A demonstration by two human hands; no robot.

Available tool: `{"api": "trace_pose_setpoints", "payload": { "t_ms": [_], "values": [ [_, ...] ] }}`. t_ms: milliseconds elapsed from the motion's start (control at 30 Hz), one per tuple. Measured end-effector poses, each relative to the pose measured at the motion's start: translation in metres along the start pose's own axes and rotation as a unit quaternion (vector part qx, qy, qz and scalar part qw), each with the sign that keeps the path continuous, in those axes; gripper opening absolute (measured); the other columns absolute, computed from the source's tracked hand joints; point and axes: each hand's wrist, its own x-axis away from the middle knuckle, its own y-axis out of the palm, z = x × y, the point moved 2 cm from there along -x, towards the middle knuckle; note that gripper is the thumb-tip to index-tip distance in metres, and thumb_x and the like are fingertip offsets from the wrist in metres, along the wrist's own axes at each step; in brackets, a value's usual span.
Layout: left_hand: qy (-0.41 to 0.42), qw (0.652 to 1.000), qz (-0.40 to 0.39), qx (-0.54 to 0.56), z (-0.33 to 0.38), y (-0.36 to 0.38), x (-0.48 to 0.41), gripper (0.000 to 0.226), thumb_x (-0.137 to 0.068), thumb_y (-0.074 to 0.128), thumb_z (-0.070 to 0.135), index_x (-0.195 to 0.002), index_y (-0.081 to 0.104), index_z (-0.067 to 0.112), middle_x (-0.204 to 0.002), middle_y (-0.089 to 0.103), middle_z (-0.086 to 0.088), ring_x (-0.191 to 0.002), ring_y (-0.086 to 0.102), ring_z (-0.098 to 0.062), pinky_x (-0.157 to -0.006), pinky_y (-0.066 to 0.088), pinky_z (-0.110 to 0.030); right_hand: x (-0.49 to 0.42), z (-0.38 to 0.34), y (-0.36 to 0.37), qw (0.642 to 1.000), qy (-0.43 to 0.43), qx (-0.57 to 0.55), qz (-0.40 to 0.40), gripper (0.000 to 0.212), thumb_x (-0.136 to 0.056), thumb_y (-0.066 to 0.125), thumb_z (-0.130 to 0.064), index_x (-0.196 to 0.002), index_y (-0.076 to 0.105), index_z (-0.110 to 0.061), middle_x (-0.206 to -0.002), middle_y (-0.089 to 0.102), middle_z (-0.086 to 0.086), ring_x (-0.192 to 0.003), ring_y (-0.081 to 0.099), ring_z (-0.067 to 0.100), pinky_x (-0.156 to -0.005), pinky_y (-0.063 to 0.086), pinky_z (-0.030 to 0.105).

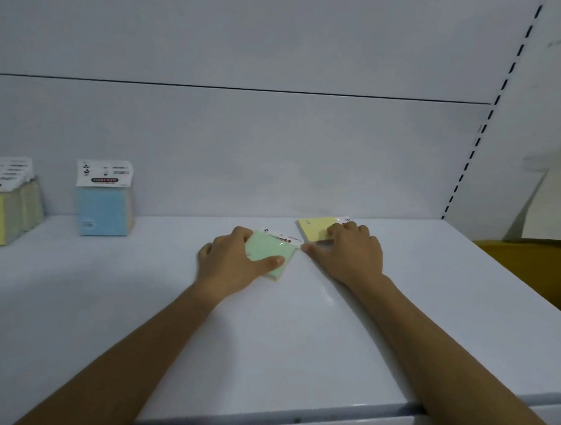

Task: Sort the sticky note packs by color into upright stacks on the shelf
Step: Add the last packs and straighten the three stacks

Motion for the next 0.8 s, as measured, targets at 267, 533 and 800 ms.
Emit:
{"api": "trace_pose_setpoints", "payload": {
  "t_ms": [267,533,800],
  "values": [
    [-0.024,0.968,0.023,0.250,-0.002,-0.004,-0.002,0.073,-0.073,0.078,0.029,-0.135,0.038,0.022,-0.106,0.059,0.006,-0.105,0.058,-0.020,-0.099,0.044,-0.042,0.006,-0.002,-0.011,0.996,-0.079,0.034,0.039,0.043,-0.085,0.052,-0.049,-0.105,0.061,-0.012,-0.107,0.055,0.007,-0.102,0.049,0.027,-0.070,0.031,0.032],
    [-0.032,0.921,0.022,0.387,-0.003,-0.011,0.003,0.036,-0.075,0.076,0.012,-0.107,0.061,0.013,-0.099,0.068,-0.001,-0.086,0.065,-0.017,-0.063,0.053,-0.022,0.010,-0.004,-0.017,0.996,-0.078,0.030,0.001,0.030,-0.092,0.048,-0.033,-0.115,0.052,-0.013,-0.108,0.055,0.007,-0.101,0.047,0.028,-0.065,0.034,0.032],
    [-0.083,0.873,0.077,0.474,-0.007,-0.018,0.000,0.049,-0.084,0.067,0.015,-0.124,0.040,0.027,-0.092,0.066,0.008,-0.075,0.063,-0.003,-0.059,0.048,-0.020,0.010,-0.002,-0.030,0.992,-0.100,0.037,0.074,0.001,-0.089,0.043,-0.014,-0.090,0.042,-0.015,-0.079,0.057,0.004,-0.068,0.042,0.025,-0.049,0.022,0.031]
  ]
}}
